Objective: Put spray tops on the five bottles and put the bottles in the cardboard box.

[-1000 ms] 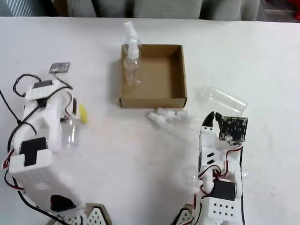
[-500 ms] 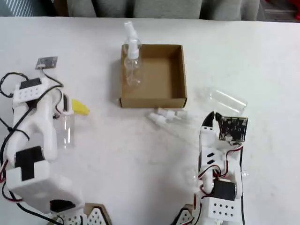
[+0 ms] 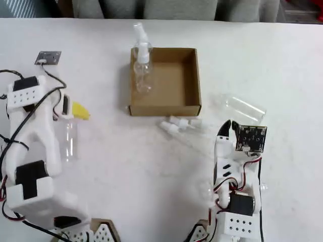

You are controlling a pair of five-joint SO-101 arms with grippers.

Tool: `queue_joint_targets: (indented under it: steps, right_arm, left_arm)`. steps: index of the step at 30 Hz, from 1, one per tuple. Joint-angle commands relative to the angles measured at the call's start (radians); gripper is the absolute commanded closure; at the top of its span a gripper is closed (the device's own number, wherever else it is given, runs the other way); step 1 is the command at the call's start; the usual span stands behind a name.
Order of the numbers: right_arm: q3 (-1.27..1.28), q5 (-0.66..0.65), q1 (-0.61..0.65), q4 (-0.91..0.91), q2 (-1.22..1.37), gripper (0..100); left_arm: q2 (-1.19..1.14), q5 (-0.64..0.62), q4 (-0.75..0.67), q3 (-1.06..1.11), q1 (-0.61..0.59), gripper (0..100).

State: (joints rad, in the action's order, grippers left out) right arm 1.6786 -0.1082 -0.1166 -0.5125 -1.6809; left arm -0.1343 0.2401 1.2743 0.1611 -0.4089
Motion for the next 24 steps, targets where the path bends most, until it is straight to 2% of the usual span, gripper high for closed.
queue_joint_targets:
  steps: [1, 12, 21, 24]
  right_arm:
    - [-0.002, -0.011, 0.007, 0.021, -0.004, 98.3]
    - [-0.002, -0.012, 0.007, 0.021, -0.004, 98.3]
    - [-0.002, -0.012, 0.007, 0.021, -0.007, 98.3]
    - [-0.002, -0.012, 0.008, 0.021, -0.007, 98.3]
  left_arm:
    - [0.004, 0.029, 0.057, -0.091, -0.005, 66]
    - [-0.298, 0.029, 0.16, -0.368, -0.044, 66]
    - [-0.314, 0.034, 0.153, -0.278, -0.036, 66]
    - [-0.314, 0.032, 0.077, -0.236, -0.036, 66]
